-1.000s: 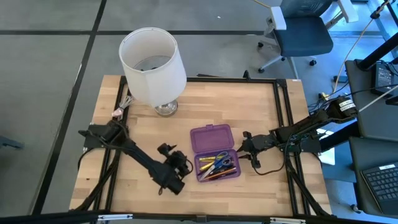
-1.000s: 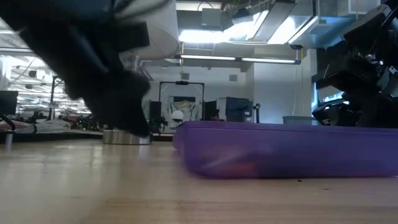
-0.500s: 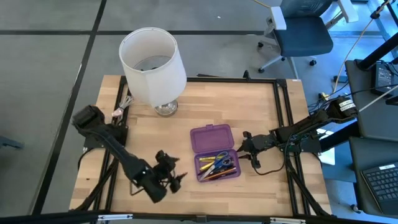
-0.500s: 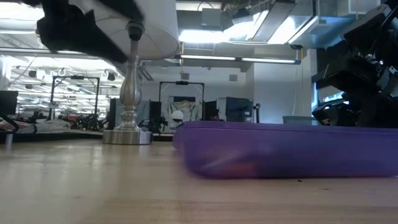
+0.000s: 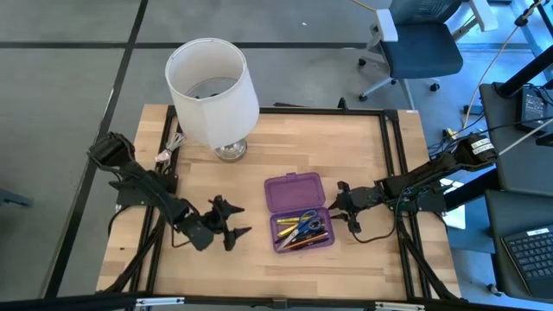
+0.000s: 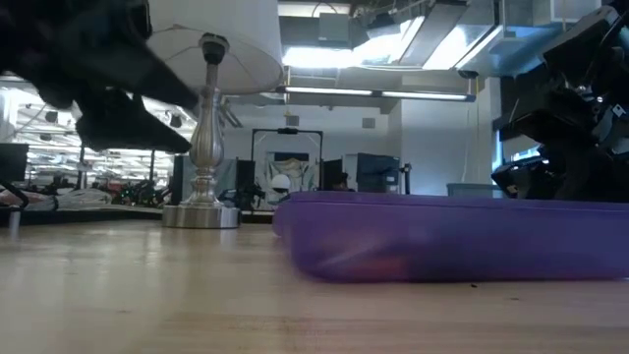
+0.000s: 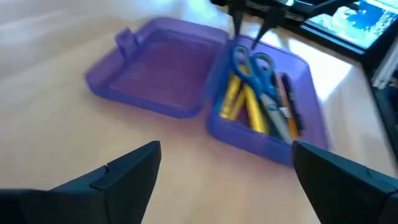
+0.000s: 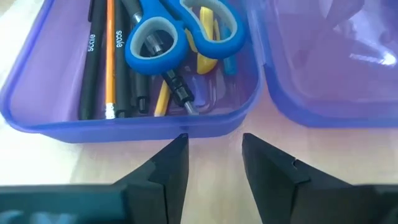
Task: Pick & place school supplies into a supply box
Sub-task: Close the purple supply box
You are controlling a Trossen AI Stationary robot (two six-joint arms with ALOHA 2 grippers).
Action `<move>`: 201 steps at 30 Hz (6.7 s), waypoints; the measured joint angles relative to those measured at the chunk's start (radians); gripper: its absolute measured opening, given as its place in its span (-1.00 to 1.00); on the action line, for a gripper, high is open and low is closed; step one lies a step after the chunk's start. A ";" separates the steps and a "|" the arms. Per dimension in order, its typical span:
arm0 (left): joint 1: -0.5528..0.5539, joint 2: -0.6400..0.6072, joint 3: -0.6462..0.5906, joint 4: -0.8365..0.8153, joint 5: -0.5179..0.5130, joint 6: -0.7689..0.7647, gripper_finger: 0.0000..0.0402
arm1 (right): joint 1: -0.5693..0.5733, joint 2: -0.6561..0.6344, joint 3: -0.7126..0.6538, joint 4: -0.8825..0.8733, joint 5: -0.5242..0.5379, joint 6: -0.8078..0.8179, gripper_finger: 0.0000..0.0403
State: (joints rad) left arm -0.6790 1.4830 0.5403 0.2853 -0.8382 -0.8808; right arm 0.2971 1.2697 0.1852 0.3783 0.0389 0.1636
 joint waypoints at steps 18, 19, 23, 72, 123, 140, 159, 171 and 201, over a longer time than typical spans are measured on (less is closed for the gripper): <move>0.250 0.140 -0.107 0.268 0.109 0.347 0.75 | -0.041 0.000 0.000 0.013 0.022 0.033 -0.24; 0.252 0.153 -0.107 0.281 0.097 0.346 0.75 | -0.046 0.000 0.000 0.017 0.019 0.009 -0.24; 0.252 0.180 -0.107 0.267 0.084 0.363 0.75 | -0.074 0.000 0.000 0.021 0.019 -0.036 -0.24; 0.596 0.451 -0.092 0.680 0.470 0.590 0.75 | -0.101 0.000 0.000 -0.013 -0.014 -0.095 -0.24; 0.566 0.451 0.013 0.684 0.523 1.116 0.75 | -0.101 0.000 0.000 -0.062 -0.014 -0.095 -0.24; 0.545 0.451 0.047 0.684 0.559 1.295 0.75 | -0.101 0.000 0.000 -0.063 -0.014 -0.094 -0.24; 0.443 0.450 0.063 0.739 0.331 1.759 0.75 | -0.100 0.000 0.000 -0.077 -0.014 -0.110 -0.24; 0.426 0.450 0.067 0.829 0.357 1.811 0.75 | -0.095 -0.003 0.000 -0.072 -0.035 -0.117 -0.24; 0.425 0.451 0.067 0.831 0.360 1.810 0.75 | 0.050 -0.010 0.242 -0.497 0.174 -0.167 -0.24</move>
State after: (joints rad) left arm -0.2539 1.9337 0.6075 1.1162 -0.4778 0.9295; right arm 0.3472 1.2602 0.4275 -0.1188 0.2134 -0.0033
